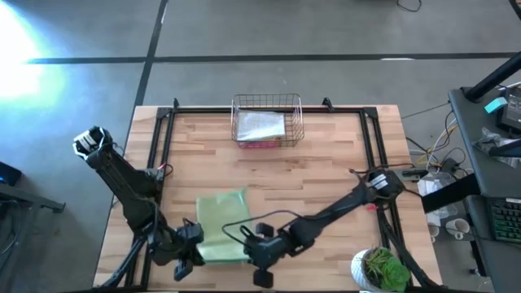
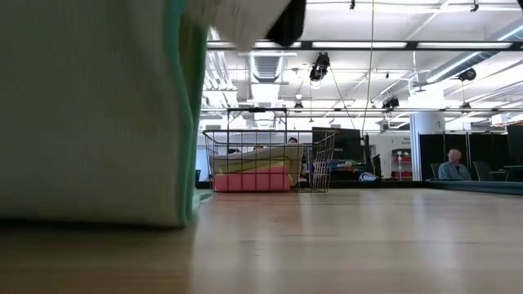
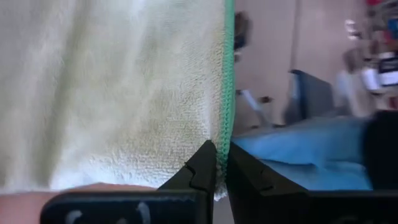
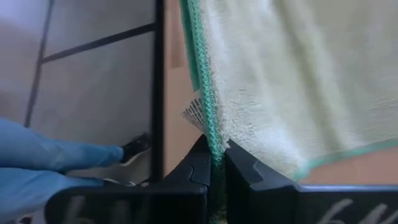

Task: Fold microfiber towels
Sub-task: Fold the light green microfiber cloth

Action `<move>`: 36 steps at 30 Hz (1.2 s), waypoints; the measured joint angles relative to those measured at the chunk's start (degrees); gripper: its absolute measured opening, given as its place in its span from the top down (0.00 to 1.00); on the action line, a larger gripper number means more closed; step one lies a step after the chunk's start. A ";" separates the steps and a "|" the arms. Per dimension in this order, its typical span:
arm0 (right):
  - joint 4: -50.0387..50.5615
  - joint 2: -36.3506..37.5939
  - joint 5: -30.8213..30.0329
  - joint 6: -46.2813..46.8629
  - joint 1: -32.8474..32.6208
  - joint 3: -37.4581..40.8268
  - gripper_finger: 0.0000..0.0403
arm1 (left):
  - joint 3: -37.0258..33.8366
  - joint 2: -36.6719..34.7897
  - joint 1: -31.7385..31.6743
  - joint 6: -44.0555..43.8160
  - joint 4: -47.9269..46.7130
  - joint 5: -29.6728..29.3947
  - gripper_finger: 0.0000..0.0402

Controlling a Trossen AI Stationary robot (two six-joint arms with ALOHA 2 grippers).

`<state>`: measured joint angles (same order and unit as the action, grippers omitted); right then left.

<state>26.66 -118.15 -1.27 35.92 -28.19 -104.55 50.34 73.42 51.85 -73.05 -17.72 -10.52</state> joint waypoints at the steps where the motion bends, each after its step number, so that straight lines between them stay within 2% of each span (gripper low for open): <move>1: 0.04 0.50 -0.17 0.14 -0.65 0.00 0.98 | 0.70 0.31 0.00 -0.07 0.94 0.82 0.97; 6: -0.19 2.83 -2.27 0.16 -3.31 -0.06 0.98 | 3.71 2.04 -0.02 -0.18 2.57 3.62 0.97; 10: 0.11 3.07 -5.04 -1.11 -2.88 -0.04 0.98 | 3.74 2.30 0.00 -0.24 1.75 4.14 0.97; 13: 0.13 2.65 -7.26 -3.10 -0.92 -0.02 0.98 | 3.76 2.30 0.00 -0.29 -3.11 4.17 0.97; 17: -0.36 0.78 -7.67 -4.77 3.11 -0.04 0.98 | 3.79 2.30 -0.16 -3.66 -14.03 3.70 0.97; 24: -0.44 -2.94 -7.75 -5.81 8.87 -0.02 0.98 | 3.67 2.30 -0.49 -8.78 -29.64 -3.00 0.97; 36: -0.20 -4.94 -7.72 -2.49 13.25 0.00 0.98 | 0.30 4.45 -3.63 -9.68 -31.87 -3.46 0.97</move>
<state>26.46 -123.09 -8.99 33.43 -14.94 -104.55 50.64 77.87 48.22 -82.73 -49.59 -13.97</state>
